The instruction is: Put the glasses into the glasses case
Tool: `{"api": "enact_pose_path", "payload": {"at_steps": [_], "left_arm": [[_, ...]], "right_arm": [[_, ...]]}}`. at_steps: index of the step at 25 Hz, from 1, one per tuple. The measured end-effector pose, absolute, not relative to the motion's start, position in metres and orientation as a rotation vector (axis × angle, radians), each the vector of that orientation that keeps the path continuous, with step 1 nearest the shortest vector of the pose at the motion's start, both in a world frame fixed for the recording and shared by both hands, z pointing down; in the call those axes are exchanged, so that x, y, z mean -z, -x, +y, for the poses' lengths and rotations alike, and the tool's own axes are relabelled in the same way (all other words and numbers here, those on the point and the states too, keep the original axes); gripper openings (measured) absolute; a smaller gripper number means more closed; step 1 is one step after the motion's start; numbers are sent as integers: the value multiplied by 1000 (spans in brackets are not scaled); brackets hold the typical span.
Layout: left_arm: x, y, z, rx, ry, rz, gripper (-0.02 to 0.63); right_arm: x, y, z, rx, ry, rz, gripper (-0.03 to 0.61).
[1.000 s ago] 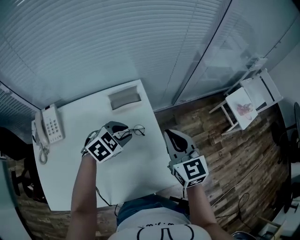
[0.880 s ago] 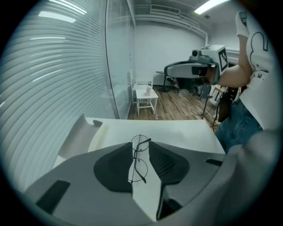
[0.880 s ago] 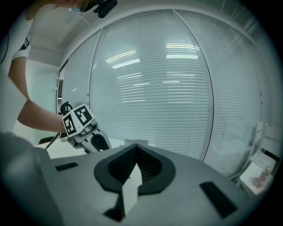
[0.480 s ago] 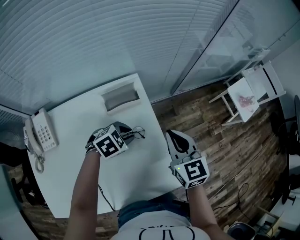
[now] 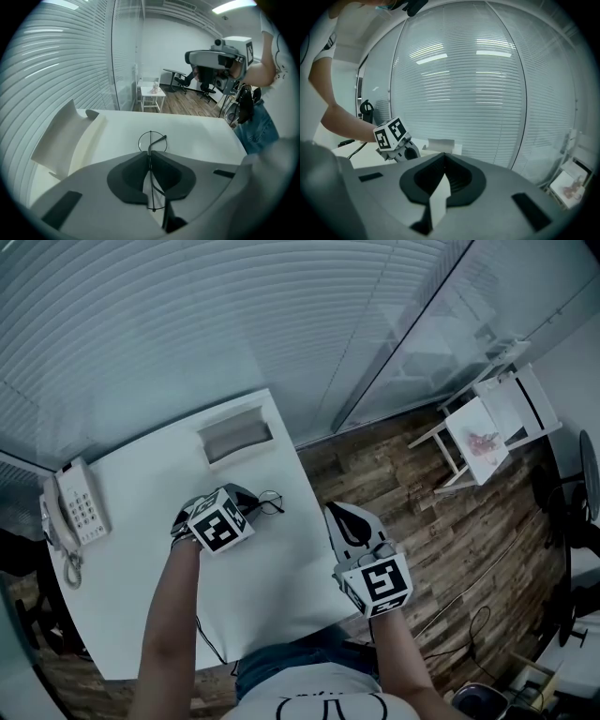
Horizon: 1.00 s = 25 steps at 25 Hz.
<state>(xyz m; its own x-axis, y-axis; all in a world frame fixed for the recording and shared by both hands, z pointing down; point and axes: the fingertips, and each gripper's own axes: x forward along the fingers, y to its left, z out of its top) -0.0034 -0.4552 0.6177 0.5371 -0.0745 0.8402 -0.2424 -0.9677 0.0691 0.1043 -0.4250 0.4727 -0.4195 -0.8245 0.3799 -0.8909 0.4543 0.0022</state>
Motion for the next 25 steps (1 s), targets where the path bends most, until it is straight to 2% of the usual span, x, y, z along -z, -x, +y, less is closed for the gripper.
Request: {"api": "enact_pose_path", "payload": {"at_steps": [10, 25], "left_arm": [[-593, 11, -452, -1387, -2650, -406, 21], [-486, 18, -447, -1422, -2806, -733, 21]], "right_arm": [[-465, -103, -404, -258, -1446, -2405, 11], [-414, -115, -372, -189, -1480, -2540, 11]]}}
